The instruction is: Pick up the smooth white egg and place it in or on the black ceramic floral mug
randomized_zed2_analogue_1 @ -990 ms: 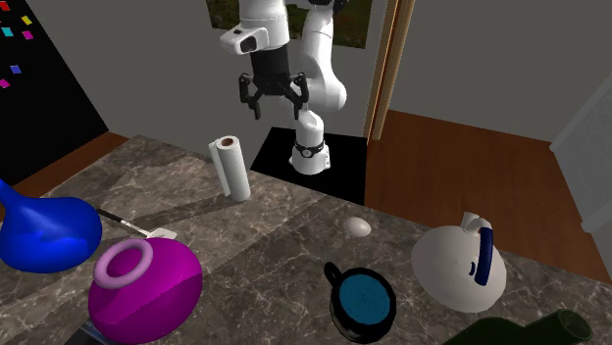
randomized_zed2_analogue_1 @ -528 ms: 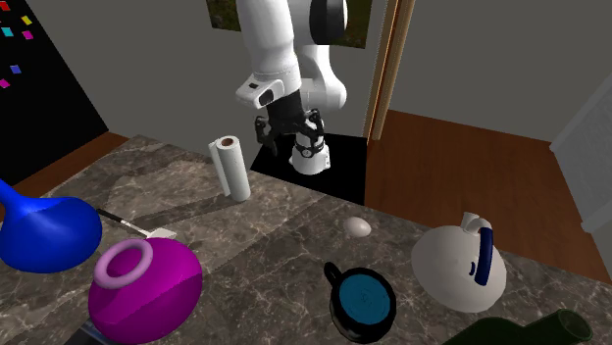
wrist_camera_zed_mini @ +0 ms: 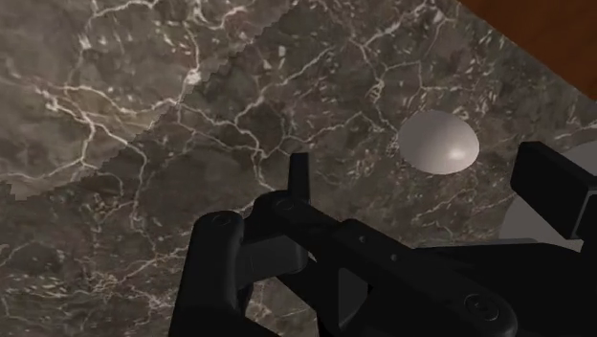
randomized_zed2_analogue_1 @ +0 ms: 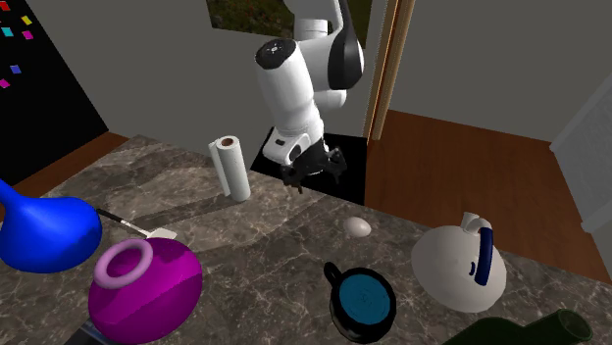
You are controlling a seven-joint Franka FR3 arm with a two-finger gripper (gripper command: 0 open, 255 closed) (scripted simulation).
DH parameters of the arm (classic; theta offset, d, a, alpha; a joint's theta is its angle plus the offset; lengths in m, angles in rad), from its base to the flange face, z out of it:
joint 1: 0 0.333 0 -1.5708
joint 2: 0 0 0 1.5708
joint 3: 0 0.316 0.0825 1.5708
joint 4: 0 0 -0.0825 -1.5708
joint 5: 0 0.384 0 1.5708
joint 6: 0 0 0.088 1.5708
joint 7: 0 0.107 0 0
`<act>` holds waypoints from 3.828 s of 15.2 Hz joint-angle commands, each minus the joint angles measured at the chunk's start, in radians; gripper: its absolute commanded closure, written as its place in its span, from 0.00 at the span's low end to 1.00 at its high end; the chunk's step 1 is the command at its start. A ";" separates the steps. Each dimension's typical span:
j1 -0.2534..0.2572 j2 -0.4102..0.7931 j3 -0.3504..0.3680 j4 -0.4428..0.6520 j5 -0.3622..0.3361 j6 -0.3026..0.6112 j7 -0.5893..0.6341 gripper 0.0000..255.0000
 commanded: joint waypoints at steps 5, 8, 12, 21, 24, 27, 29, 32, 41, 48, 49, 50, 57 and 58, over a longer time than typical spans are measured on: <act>0.071 0.186 0.014 0.031 0.119 0.109 -0.096 0.00; 0.103 0.280 0.029 0.062 0.182 0.148 -0.147 0.00; 0.124 0.347 0.046 0.070 0.229 0.194 -0.182 0.00; 0.139 0.387 0.061 0.039 0.260 0.267 -0.199 0.00; 0.139 0.387 0.061 0.039 0.260 0.267 -0.199 0.00; 0.139 0.387 0.061 0.039 0.260 0.267 -0.199 1.00; 0.139 0.387 0.061 0.039 0.260 0.266 -0.199 1.00; 0.139 0.387 0.061 0.039 0.260 0.266 -0.199 1.00; 0.135 0.331 0.058 0.063 0.232 0.194 -0.160 1.00; 0.130 0.277 0.055 0.102 0.205 0.107 -0.118 1.00; 0.130 0.270 0.054 0.108 0.202 0.095 -0.113 1.00; 0.129 0.263 0.054 0.115 0.199 0.082 -0.107 1.00; 0.125 0.222 0.051 0.167 0.179 -0.005 -0.071 1.00; 0.124 0.217 0.051 0.175 0.177 -0.018 -0.066 1.00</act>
